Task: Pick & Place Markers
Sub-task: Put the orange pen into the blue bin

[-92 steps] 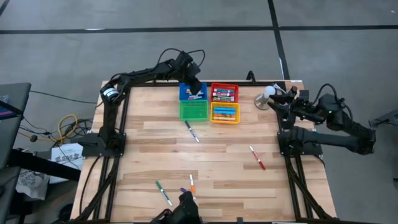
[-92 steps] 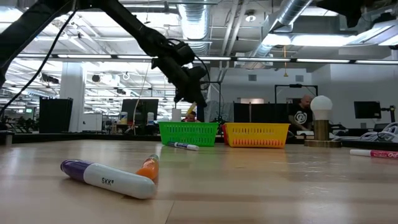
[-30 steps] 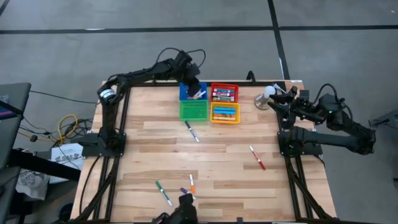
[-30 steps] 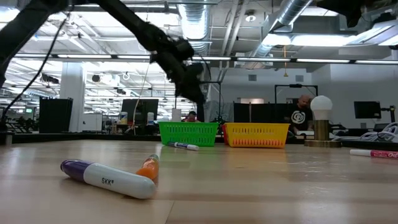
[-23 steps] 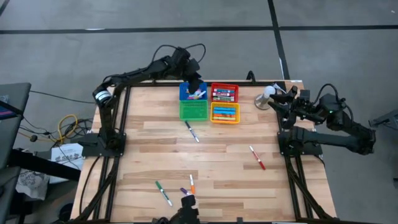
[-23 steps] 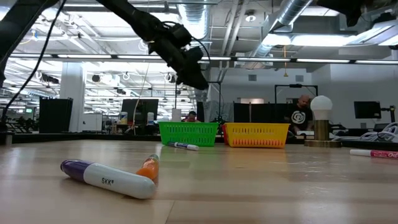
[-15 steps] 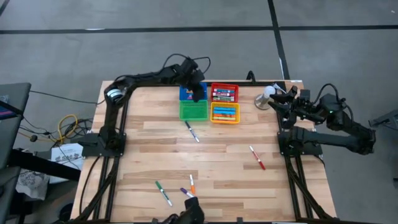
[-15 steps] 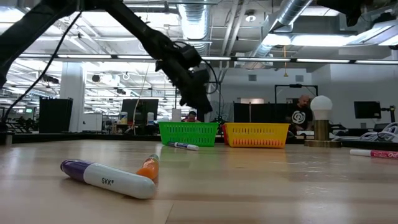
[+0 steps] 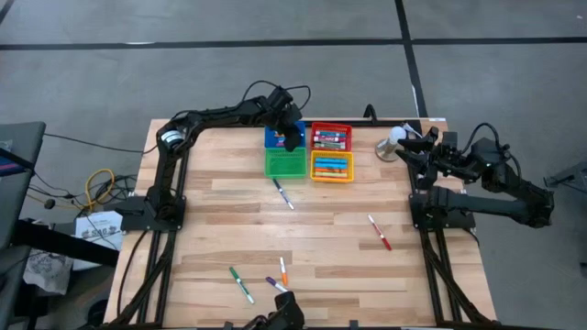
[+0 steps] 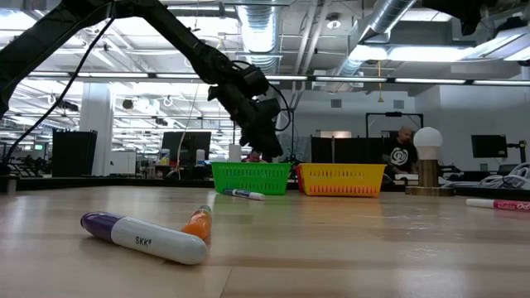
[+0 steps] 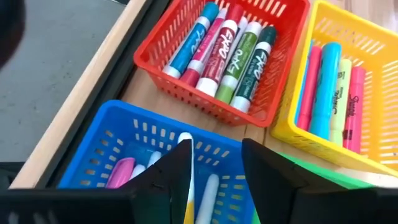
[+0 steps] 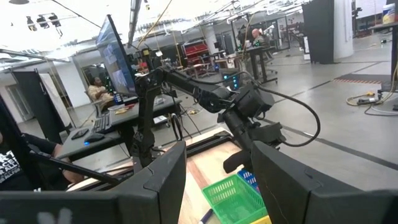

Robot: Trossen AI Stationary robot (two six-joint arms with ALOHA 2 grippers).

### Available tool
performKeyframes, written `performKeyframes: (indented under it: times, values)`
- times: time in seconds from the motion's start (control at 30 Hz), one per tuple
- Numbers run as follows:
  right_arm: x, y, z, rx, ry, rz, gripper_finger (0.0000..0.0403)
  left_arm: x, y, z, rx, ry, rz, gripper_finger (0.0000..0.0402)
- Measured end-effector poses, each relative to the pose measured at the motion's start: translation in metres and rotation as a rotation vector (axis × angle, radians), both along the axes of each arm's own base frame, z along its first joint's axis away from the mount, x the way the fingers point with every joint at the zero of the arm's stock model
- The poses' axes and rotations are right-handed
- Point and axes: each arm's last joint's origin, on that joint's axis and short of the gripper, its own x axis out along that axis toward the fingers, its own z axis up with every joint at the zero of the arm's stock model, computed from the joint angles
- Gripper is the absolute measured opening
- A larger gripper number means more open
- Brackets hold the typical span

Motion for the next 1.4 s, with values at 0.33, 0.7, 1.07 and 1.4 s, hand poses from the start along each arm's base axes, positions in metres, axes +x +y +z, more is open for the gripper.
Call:
performKeyframes:
  times: [0.33, 0.7, 1.07, 1.4]
  values:
    - [0.0, 0.0, 0.0, -0.006, 0.002, -0.001, 0.017, 0.002, 0.003, -0.012, -0.008, 0.017, 0.003, 0.014]
    - [0.0, 0.0, 0.0, 0.0, 0.0, -0.002, 0.017, 0.003, 0.006, -0.03, -0.027, 0.058, 0.015, 0.014]
    - [0.0, 0.0, 0.0, 0.002, -0.001, -0.004, 0.017, -0.014, -0.008, 0.026, -0.032, 0.046, 0.068, 0.014]
    - [0.0, 0.0, 0.0, 0.002, 0.001, 0.0, 0.017, -0.036, -0.109, 0.078, -0.263, 0.096, 0.114, 0.014]
